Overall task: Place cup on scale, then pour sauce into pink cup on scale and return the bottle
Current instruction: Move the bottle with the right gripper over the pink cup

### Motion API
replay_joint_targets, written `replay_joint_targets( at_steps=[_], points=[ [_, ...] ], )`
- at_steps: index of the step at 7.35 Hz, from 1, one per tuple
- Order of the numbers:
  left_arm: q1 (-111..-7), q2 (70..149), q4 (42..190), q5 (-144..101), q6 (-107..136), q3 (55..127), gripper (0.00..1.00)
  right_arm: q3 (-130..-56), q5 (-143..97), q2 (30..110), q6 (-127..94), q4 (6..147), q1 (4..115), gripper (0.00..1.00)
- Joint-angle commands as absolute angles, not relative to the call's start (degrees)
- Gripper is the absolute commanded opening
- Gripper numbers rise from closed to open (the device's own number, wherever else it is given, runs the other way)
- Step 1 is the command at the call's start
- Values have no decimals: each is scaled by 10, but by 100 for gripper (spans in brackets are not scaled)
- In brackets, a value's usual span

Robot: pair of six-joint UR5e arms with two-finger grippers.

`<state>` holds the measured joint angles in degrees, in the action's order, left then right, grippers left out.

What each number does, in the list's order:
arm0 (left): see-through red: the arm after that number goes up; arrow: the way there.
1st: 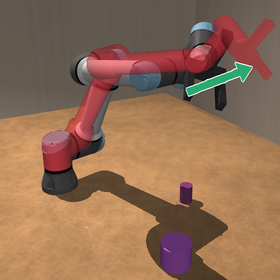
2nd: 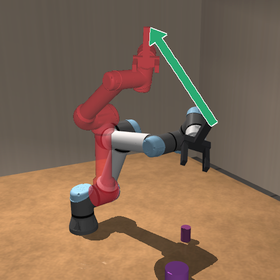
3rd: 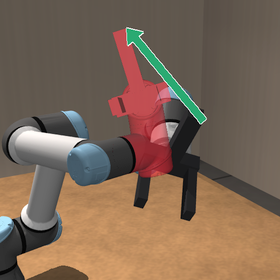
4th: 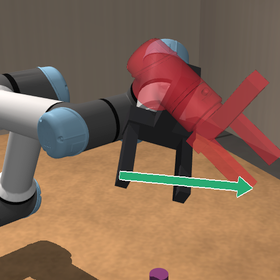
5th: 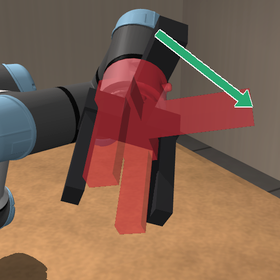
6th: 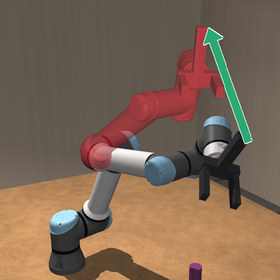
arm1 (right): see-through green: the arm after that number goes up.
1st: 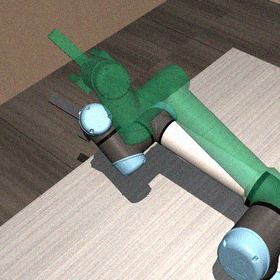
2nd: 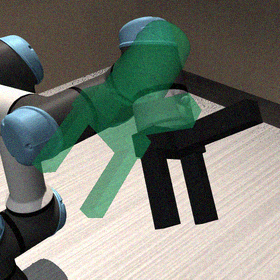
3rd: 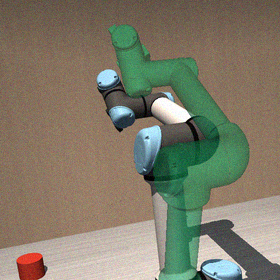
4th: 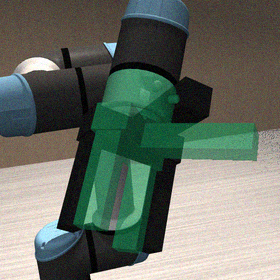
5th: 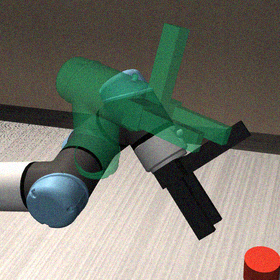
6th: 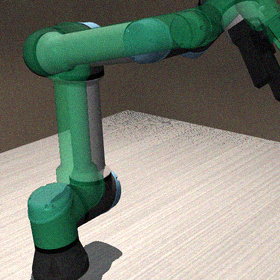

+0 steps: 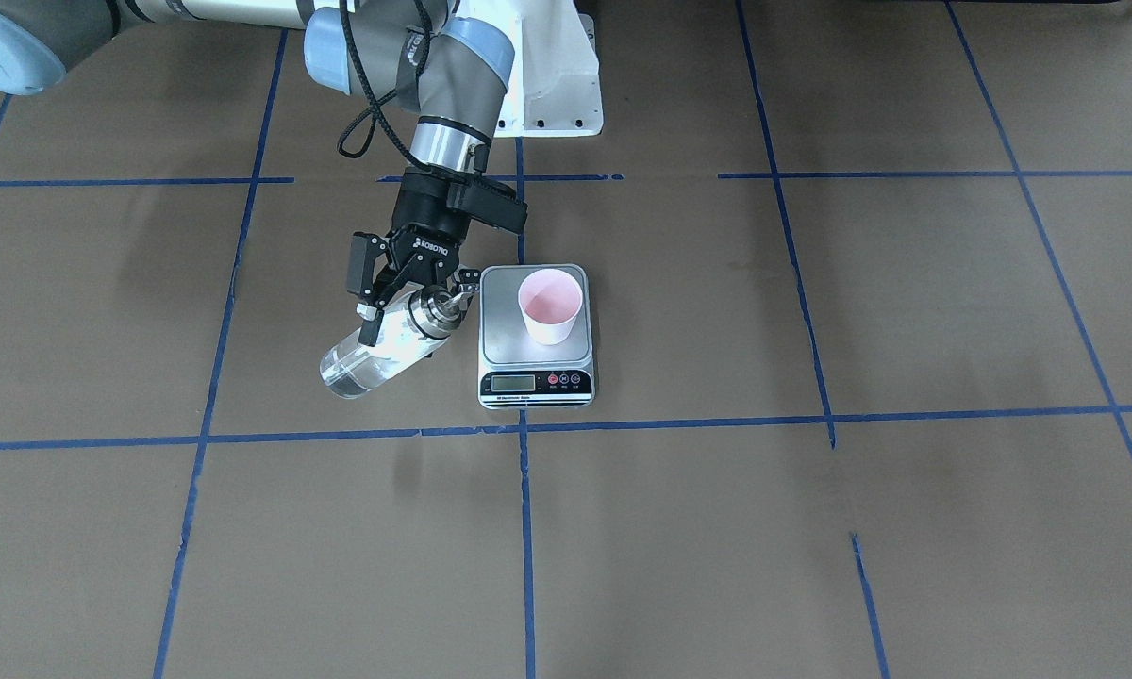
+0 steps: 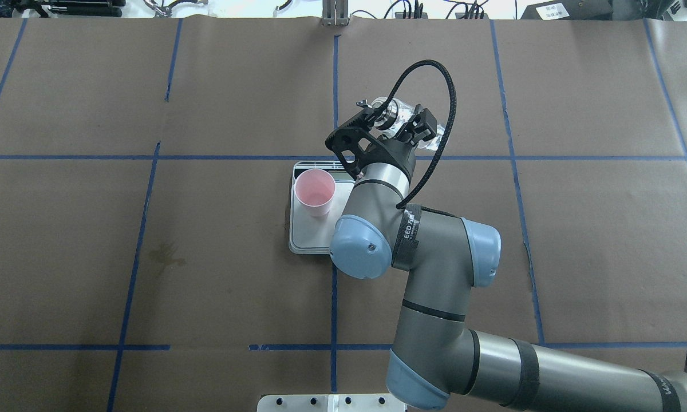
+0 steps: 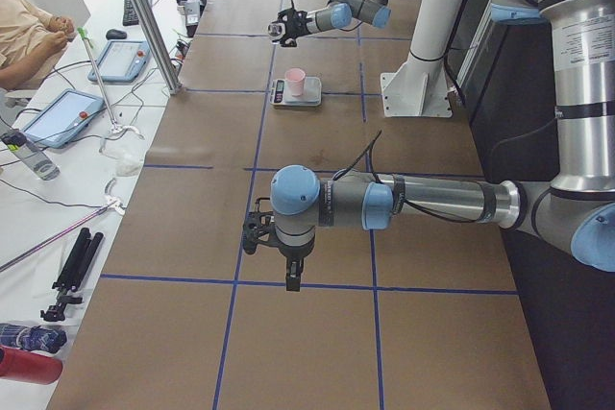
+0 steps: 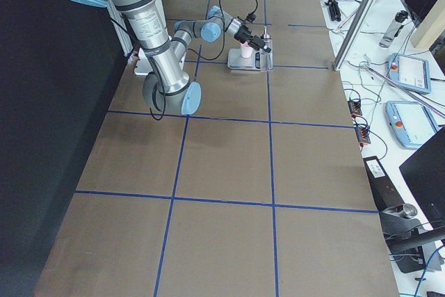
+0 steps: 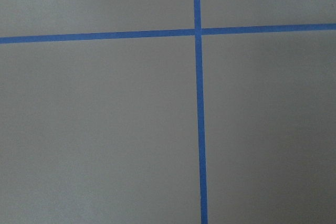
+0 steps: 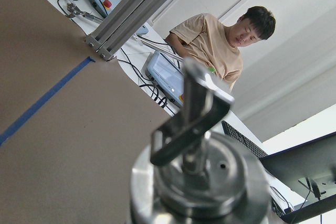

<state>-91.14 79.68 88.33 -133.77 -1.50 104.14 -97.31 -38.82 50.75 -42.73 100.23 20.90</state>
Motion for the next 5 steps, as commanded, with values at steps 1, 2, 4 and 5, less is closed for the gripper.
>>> replay_joint_targets(
  at_steps=[1, 2, 4, 5],
  points=[
    [-911, 797, 883, -1338, -15, 1042, 100, -966, -346, 511, -396, 1004, 195, 0],
    [-911, 797, 884, -1338, -15, 1041, 100, -947, -311, 507, -393, 1020, 179, 0],
    [-911, 800, 884, -1338, -15, 1039, 100, -929, -269, 488, -391, 1098, 162, 0],
    [-911, 800, 884, -1338, -15, 1038, 100, -911, -239, 475, -373, 1132, 157, 0]
  ],
)
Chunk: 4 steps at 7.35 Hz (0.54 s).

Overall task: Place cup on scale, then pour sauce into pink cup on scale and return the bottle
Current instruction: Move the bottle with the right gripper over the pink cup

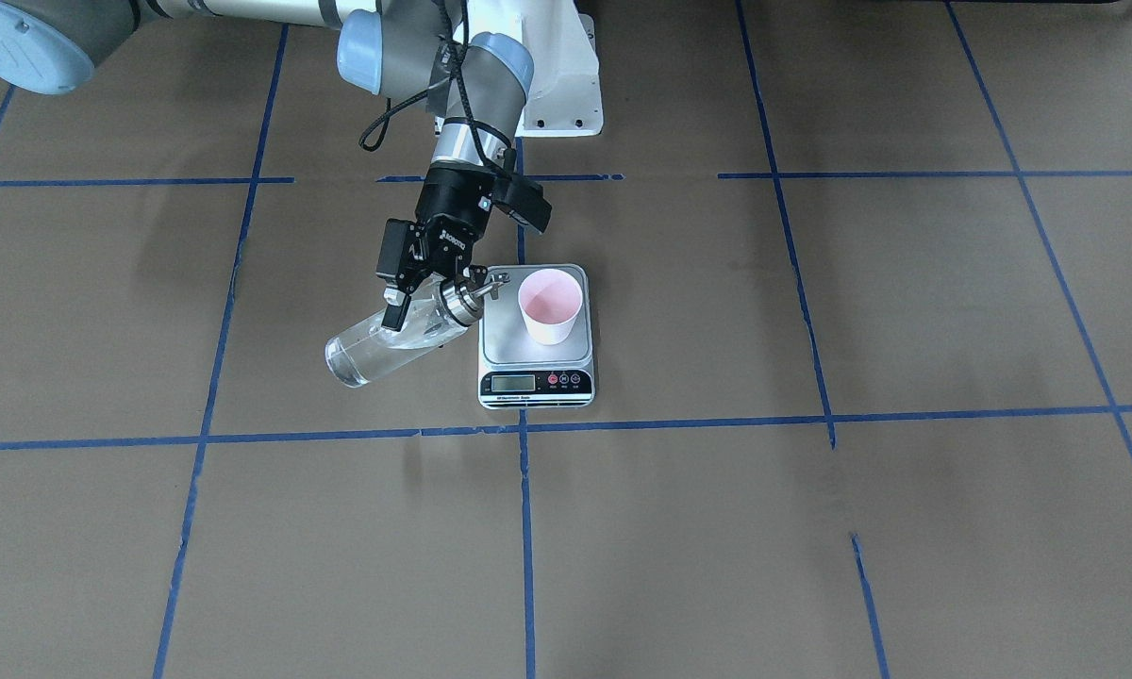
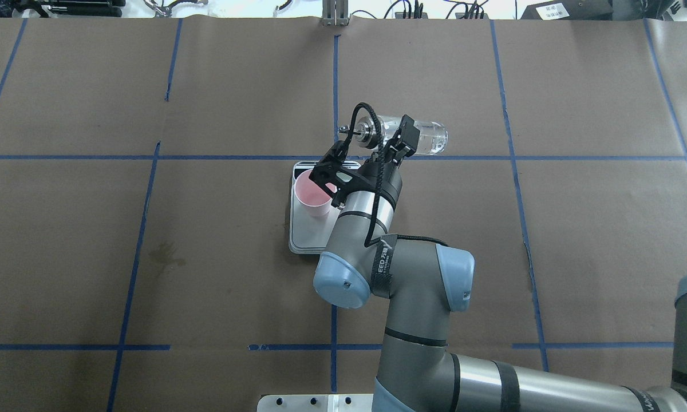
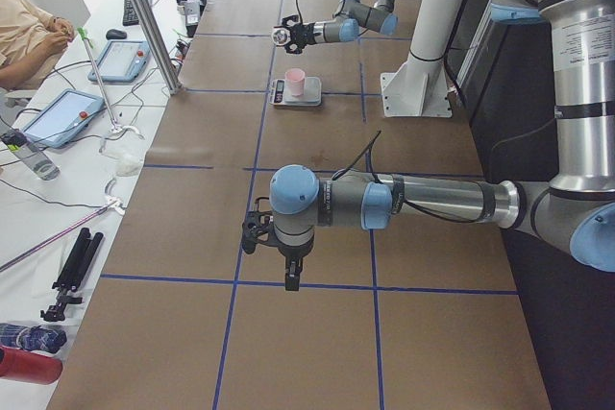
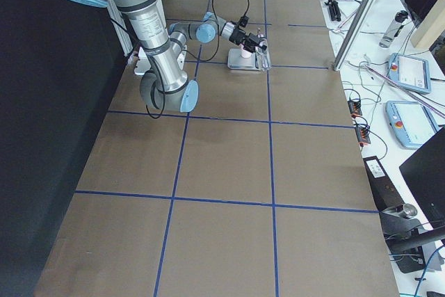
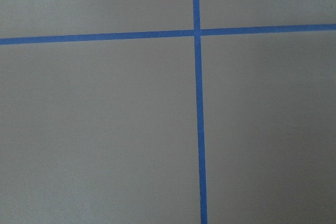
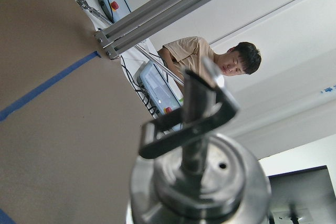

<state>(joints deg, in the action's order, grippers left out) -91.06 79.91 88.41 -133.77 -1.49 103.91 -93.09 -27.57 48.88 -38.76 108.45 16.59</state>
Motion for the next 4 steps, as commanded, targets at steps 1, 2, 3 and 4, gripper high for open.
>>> replay_joint_targets(
  at_steps=[1, 2, 3, 4],
  points=[
    [-911, 801, 883, -1338, -15, 1039, 100, -884, -208, 471, -321, 1142, 156, 0],
    [-911, 802, 884, -1338, -15, 1038, 100, -862, -191, 469, -311, 1143, 154, 0],
    [-911, 802, 884, -1338, -15, 1038, 100, -854, -186, 471, -309, 1144, 149, 0],
    [-911, 802, 884, -1338, -15, 1037, 100, -850, -168, 471, -303, 1144, 145, 0]
  ],
)
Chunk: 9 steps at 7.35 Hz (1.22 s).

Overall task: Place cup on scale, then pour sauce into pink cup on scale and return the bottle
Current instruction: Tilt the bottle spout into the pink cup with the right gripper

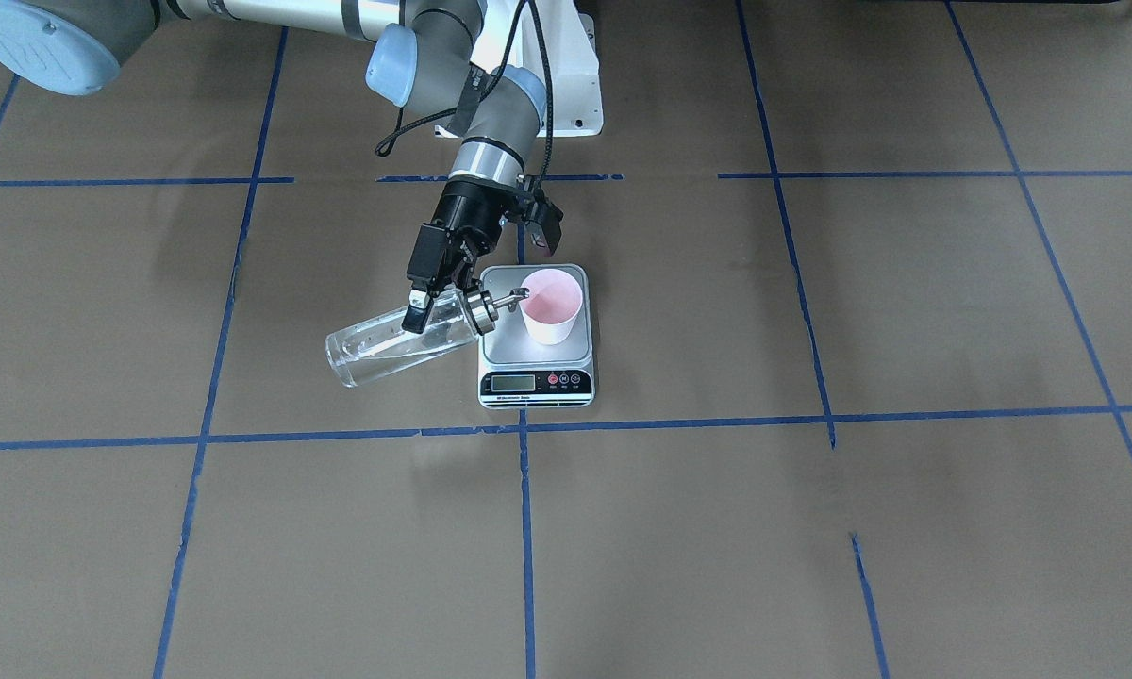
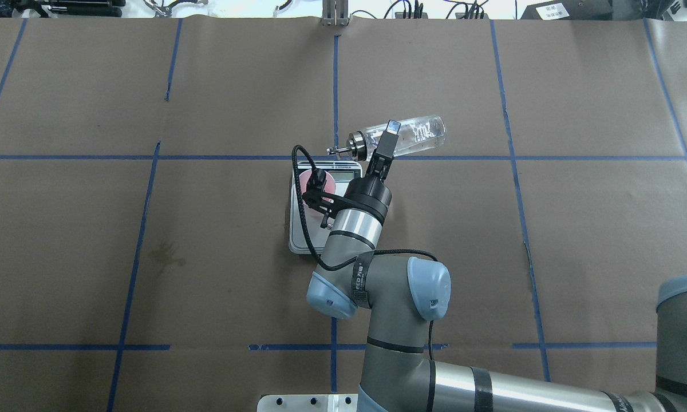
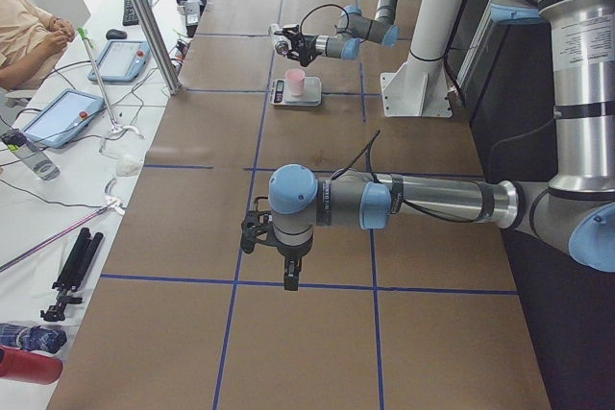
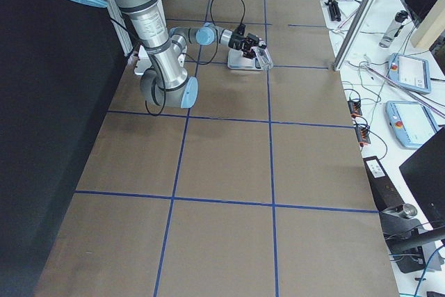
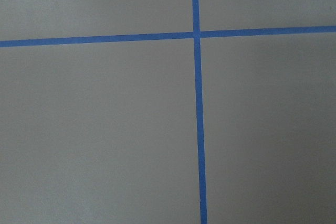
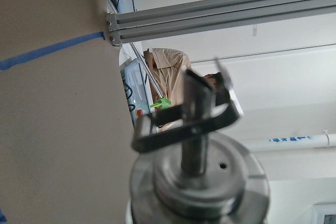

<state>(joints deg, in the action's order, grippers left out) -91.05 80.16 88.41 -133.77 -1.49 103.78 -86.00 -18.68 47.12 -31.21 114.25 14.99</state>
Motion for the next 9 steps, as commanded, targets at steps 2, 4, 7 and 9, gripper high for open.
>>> replay_joint_targets(
  at_steps=[2, 4, 7, 9],
  points=[
    [-911, 802, 884, -1338, -15, 1037, 100, -851, -146, 471, -302, 1144, 139, 0],
    [-911, 802, 885, -1338, -15, 1038, 100, -852, -124, 477, -302, 1144, 139, 0],
    [-911, 803, 885, -1338, -15, 1039, 100, -853, -105, 483, -302, 1144, 137, 0],
    [-911, 803, 885, -1338, -15, 1037, 100, -853, -105, 485, -302, 1144, 136, 0]
  ],
)
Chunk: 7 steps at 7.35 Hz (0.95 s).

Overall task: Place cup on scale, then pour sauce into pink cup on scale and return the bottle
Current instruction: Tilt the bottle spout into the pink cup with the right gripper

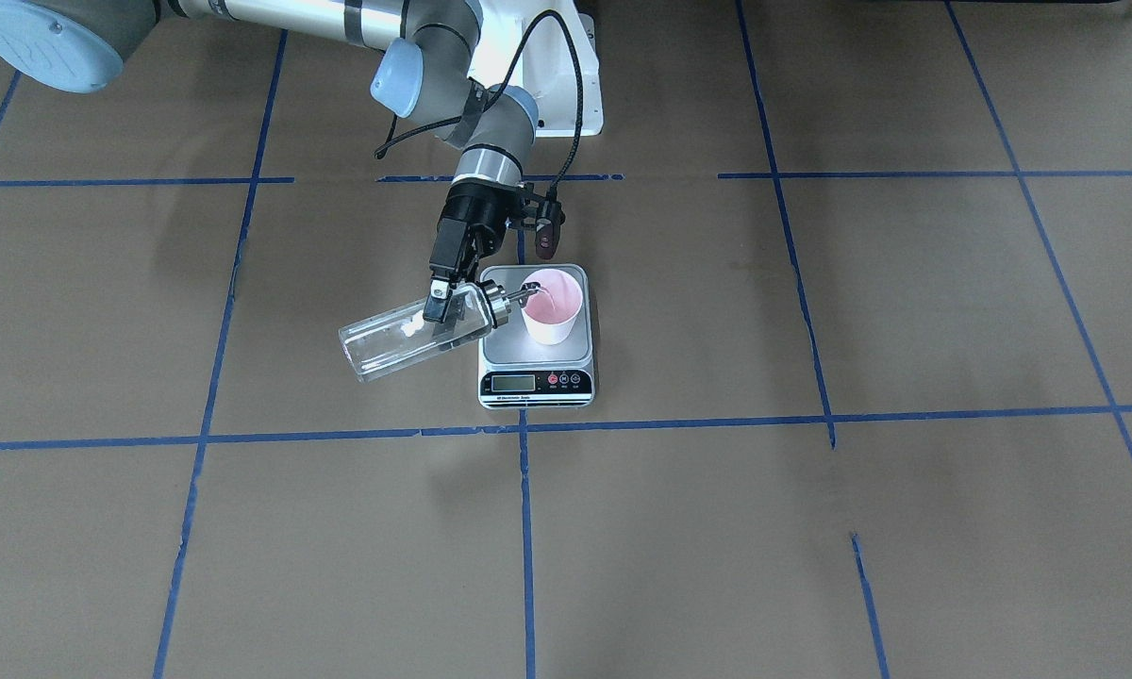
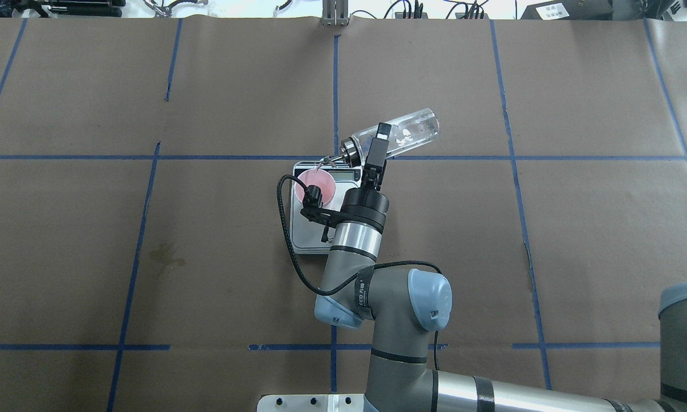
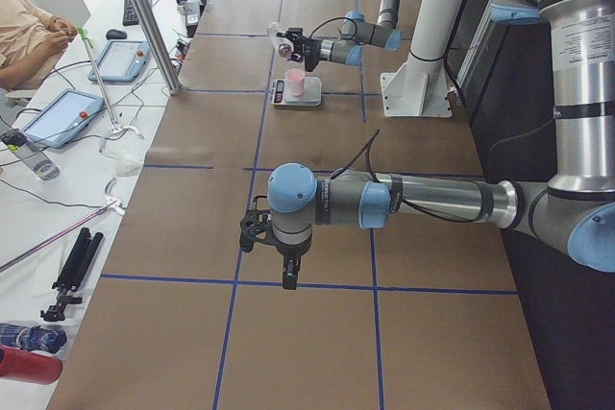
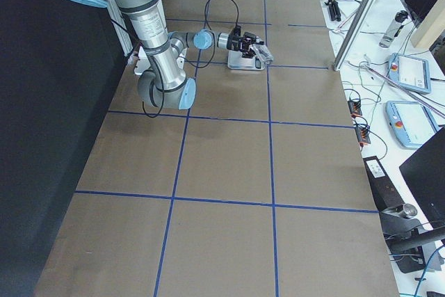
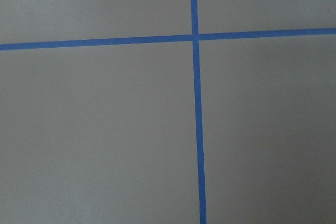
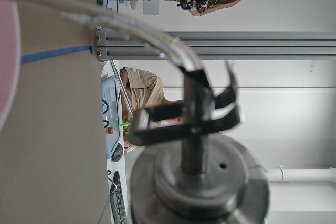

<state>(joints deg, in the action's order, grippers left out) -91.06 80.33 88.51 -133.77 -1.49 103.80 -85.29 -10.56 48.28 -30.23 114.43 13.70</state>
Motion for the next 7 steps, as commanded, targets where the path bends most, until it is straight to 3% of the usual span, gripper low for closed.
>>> replay_joint_targets(
  at_steps=[1, 7],
  points=[
    [-911, 803, 885, -1338, -15, 1037, 100, -853, -104, 487, -302, 1144, 136, 0],
    [-911, 803, 885, -1338, -15, 1035, 100, -853, -90, 494, -290, 1144, 136, 0]
  ],
)
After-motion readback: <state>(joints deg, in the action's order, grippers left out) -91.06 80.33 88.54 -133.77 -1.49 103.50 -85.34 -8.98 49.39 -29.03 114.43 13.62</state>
